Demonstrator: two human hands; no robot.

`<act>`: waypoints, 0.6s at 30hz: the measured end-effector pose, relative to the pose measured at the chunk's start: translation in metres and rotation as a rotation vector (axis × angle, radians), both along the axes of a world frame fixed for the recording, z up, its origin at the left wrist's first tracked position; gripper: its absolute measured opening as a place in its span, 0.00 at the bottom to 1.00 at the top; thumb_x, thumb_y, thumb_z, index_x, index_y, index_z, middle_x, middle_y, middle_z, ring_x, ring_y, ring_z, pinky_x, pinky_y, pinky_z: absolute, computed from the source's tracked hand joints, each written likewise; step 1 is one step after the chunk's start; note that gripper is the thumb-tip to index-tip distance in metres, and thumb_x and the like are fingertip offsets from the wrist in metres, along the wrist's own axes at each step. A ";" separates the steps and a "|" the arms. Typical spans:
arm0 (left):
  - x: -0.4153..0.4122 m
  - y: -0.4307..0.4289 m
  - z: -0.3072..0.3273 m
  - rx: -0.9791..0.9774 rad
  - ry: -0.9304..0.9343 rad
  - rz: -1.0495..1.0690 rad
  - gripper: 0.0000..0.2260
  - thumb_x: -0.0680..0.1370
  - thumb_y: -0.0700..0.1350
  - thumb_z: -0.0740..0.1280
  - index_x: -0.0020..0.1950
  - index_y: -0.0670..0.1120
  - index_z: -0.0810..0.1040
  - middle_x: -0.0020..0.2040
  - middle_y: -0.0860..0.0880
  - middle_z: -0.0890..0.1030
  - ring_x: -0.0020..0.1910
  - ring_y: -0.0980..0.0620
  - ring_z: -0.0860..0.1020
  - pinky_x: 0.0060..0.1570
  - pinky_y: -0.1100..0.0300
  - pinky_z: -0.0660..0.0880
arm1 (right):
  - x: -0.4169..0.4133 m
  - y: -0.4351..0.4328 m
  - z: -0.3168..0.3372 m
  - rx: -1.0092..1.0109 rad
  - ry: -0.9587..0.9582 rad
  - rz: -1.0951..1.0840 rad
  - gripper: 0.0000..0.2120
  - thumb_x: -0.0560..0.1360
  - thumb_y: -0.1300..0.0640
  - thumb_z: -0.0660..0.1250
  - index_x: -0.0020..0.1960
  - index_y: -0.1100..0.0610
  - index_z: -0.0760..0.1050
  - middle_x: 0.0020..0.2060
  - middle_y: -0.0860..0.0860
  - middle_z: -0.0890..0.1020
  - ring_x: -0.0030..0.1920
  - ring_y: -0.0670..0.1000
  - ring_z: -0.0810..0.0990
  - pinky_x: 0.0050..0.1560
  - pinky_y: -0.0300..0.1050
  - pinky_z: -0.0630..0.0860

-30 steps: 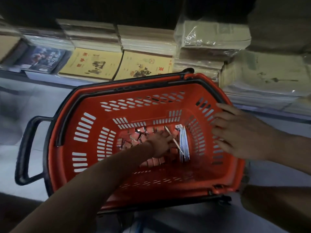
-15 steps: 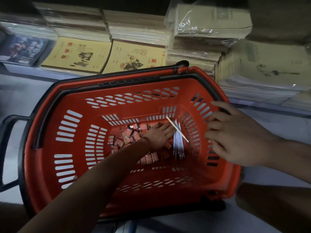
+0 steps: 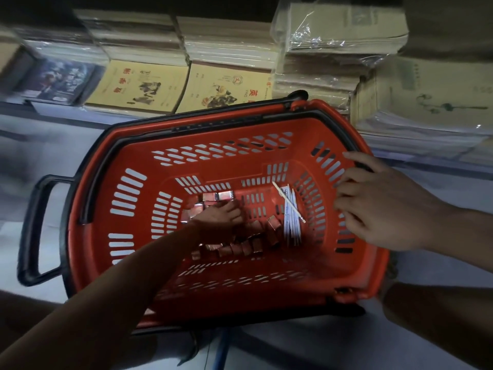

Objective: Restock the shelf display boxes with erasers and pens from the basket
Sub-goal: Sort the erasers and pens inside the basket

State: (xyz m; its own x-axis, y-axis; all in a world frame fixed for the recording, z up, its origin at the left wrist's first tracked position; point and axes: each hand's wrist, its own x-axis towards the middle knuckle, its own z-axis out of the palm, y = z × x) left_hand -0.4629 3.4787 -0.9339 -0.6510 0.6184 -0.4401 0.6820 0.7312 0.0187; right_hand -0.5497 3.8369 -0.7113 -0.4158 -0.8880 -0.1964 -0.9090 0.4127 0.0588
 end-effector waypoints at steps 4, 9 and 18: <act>0.011 -0.014 0.007 -0.103 -0.040 0.007 0.18 0.81 0.50 0.61 0.70 0.46 0.74 0.69 0.44 0.75 0.69 0.41 0.72 0.68 0.45 0.67 | 0.000 -0.001 -0.002 -0.009 0.004 0.003 0.15 0.75 0.52 0.60 0.42 0.48 0.86 0.36 0.43 0.81 0.49 0.50 0.77 0.80 0.58 0.52; -0.004 0.039 0.005 -0.015 -0.012 -0.012 0.23 0.82 0.51 0.61 0.77 0.49 0.67 0.75 0.46 0.70 0.74 0.42 0.68 0.70 0.42 0.64 | 0.000 -0.001 -0.002 -0.014 0.024 0.020 0.14 0.75 0.52 0.61 0.41 0.49 0.85 0.35 0.44 0.81 0.48 0.51 0.77 0.80 0.59 0.54; -0.014 0.067 -0.012 0.148 -0.062 -0.181 0.24 0.82 0.53 0.51 0.73 0.44 0.73 0.71 0.45 0.76 0.71 0.40 0.73 0.68 0.41 0.72 | -0.001 0.000 -0.003 0.046 0.039 0.018 0.16 0.76 0.51 0.58 0.42 0.48 0.85 0.37 0.44 0.82 0.50 0.51 0.77 0.81 0.57 0.48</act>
